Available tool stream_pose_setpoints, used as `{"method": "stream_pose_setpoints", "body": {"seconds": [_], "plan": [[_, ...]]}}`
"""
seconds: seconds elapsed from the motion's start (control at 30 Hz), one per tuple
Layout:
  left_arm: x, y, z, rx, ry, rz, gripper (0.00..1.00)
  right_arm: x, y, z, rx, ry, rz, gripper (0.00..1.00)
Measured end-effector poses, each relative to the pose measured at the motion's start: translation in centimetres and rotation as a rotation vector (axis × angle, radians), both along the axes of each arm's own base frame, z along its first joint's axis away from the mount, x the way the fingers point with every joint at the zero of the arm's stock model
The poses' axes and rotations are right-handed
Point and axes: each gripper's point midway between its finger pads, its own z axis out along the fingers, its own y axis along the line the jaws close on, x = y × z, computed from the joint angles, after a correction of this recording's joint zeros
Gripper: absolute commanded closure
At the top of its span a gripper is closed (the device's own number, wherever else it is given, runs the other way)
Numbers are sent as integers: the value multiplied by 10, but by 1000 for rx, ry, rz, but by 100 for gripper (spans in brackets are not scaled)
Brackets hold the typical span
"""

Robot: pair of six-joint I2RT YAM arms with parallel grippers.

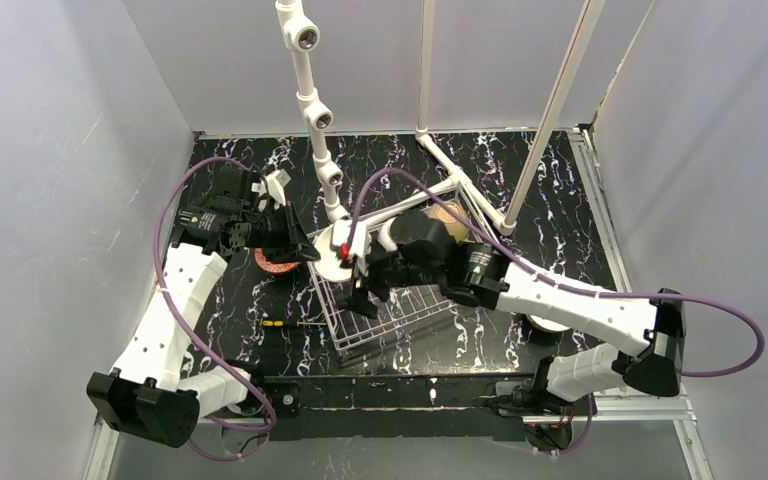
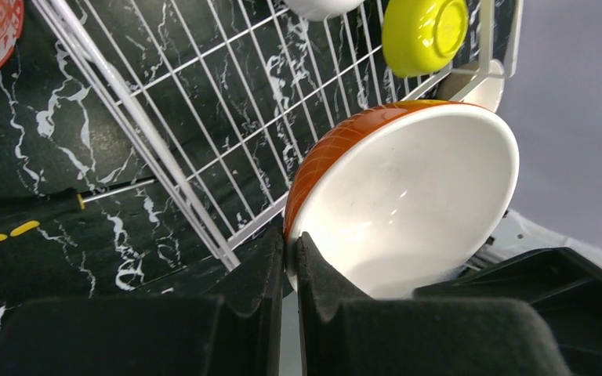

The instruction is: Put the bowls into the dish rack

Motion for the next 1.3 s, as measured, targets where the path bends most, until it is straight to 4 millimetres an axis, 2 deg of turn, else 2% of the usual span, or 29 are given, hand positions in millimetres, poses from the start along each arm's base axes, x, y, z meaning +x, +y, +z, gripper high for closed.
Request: {"method": "stream_pose_setpoints", "body": {"seconds": [0.2,0.3,0.43,0.73,0.97,1.03,1.13,1.17,1.2,1.3], "plan": [[-16,7,-18,74,52,-89,100,-28,2,-48,-183,-59,57,22],[-22,11,-26,108,84,-128,100,-30,3,-65,-254,-98,70,28],[-28,16,-32,137,111,-159,100,-24,6,-79,-327,-141,70,38],[-33,18,-28,159,112,-191,100,-13,18,-74,-362,-248,92,60],[-37,20,-29,165,119,-202,100,-14,18,-88,-424,-268,125,66],[-37,20,-29,167,122,-205,100,-14,18,-92,-444,-269,131,76],[-34,19,-25,166,104,-211,100,-17,21,-95,-460,-268,156,98],[-31,18,-23,165,90,-215,100,-18,23,-95,-460,-269,160,99],[-30,18,-23,168,85,-218,97,-19,24,-94,-465,-271,158,99],[-29,17,-21,167,80,-218,72,-18,24,-93,-470,-268,150,99]]}}
